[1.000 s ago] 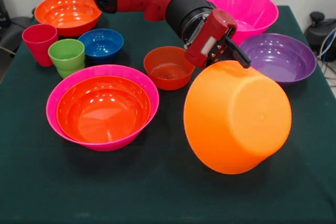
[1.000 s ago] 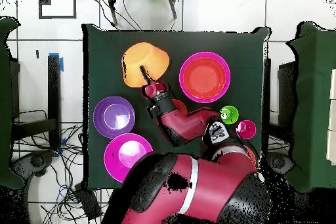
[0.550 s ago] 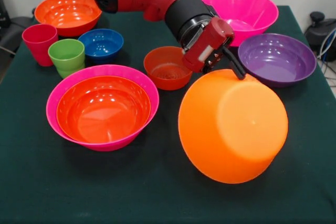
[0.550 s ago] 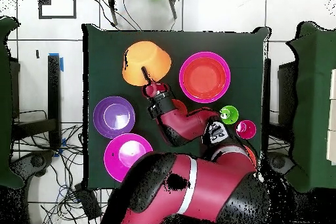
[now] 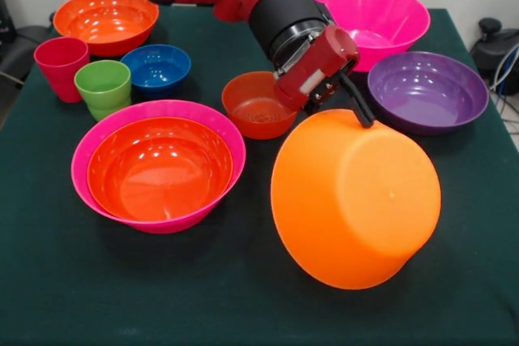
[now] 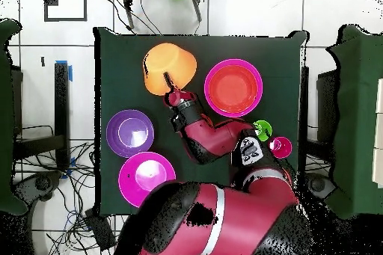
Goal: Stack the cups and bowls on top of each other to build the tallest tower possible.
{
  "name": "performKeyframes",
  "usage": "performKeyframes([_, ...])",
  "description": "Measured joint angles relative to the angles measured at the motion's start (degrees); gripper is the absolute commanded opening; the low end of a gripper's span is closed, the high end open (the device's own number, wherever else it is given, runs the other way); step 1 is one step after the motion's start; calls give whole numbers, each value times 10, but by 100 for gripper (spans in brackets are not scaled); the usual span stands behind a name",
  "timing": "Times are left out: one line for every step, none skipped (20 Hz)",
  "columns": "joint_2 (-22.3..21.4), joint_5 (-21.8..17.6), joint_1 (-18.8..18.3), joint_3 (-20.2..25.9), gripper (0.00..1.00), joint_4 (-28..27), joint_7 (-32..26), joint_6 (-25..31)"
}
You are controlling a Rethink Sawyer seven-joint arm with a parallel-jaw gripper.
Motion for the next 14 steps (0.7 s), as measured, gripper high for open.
performKeyframes([-6, -6, -1, 3, 100, 0, 0, 11])
performKeyframes([-22, -26, -6, 13, 100, 0, 2, 43])
performKeyframes([-27, -33, -8, 18, 100, 1, 4, 54])
performKeyframes([-32, -41, -13, 26, 100, 2, 5, 65])
performKeyframes([-43, -57, -25, 44, 100, 6, 9, 91])
performKeyframes([-49, -64, -34, 57, 100, 10, 11, 108])
performKeyframes([-55, -71, -44, 71, 100, 13, 13, 125])
performKeyframes([-64, -75, -64, 96, 100, 21, 15, 157])
performKeyframes([-68, -74, -78, 112, 100, 26, 16, 177])
performKeyframes([-74, -71, -98, 135, 100, 33, 16, 206])
performKeyframes([-80, -68, -118, 157, 100, 39, 16, 236])
performKeyframes([-81, -64, -131, 170, 100, 42, 16, 252])
performKeyframes([-82, -60, -143, 183, 100, 45, 16, 269])
performKeyframes([-82, -58, -150, 190, 100, 47, 16, 277])
